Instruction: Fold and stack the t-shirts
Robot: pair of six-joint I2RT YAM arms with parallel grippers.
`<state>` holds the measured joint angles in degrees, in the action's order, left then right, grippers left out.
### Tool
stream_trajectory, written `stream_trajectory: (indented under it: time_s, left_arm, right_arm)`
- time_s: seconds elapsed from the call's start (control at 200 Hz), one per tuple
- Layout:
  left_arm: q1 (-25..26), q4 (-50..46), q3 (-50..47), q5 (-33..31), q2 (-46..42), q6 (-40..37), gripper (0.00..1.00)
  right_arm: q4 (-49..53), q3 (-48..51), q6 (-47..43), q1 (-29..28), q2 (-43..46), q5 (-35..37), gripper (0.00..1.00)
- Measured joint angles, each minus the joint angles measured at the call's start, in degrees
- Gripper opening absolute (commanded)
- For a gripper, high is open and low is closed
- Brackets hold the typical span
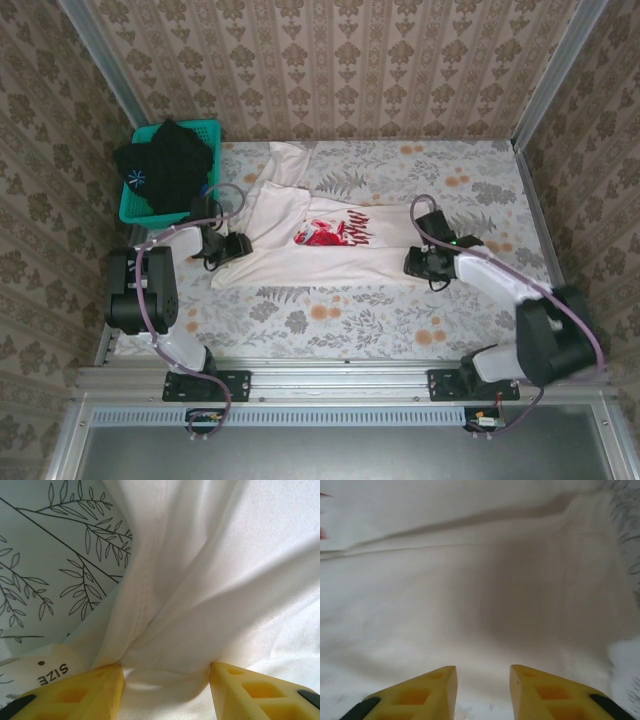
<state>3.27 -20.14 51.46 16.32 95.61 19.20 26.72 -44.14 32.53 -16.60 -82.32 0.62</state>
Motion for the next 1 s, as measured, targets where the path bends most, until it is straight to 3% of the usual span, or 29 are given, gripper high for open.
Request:
stream_trajectory:
  time_s: [0.085, 0.16, 0.39, 0.48, 0.66, 0.805, 1.0]
  left_arm:
    - [-0.02, 0.00, 0.00, -0.04, 0.00, -0.02, 0.51]
    - [-0.13, -0.02, 0.00, -0.04, 0.00, -0.02, 0.51]
    - [-0.76, -0.07, 0.00, 0.04, 0.00, -0.22, 0.52]
    - [-0.76, -0.07, 0.00, 0.02, 0.00, -0.37, 0.54]
    - [-0.44, -1.20, 0.04, -1.38, -1.40, -0.66, 0.69]
    - [1.70, -5.73, 2.14, -5.73, -4.94, 0.48, 0.99]
    - [5.22, -8.00, 13.11, -10.99, -7.52, 0.92, 1.00]
  right_arm:
    - [-0.37, -0.39, 2.03, 0.92, -6.25, -0.11, 0.28]
    - [-2.01, -0.57, 3.74, 3.13, -5.01, -1.62, 0.35]
    - [-0.94, 1.25, 5.14, 12.09, -3.76, -2.54, 0.39]
    - [1.11, 1.25, 3.96, 13.81, -2.25, -2.12, 0.47]
    - [5.22, -1.36, 1.73, 13.77, 4.76, -2.23, 0.58]
    - [5.44, -12.52, -1.33, 12.39, 1.51, -2.36, 0.61]
    - [4.07, -29.27, -6.84, 11.78, -16.09, -1.09, 0.63]
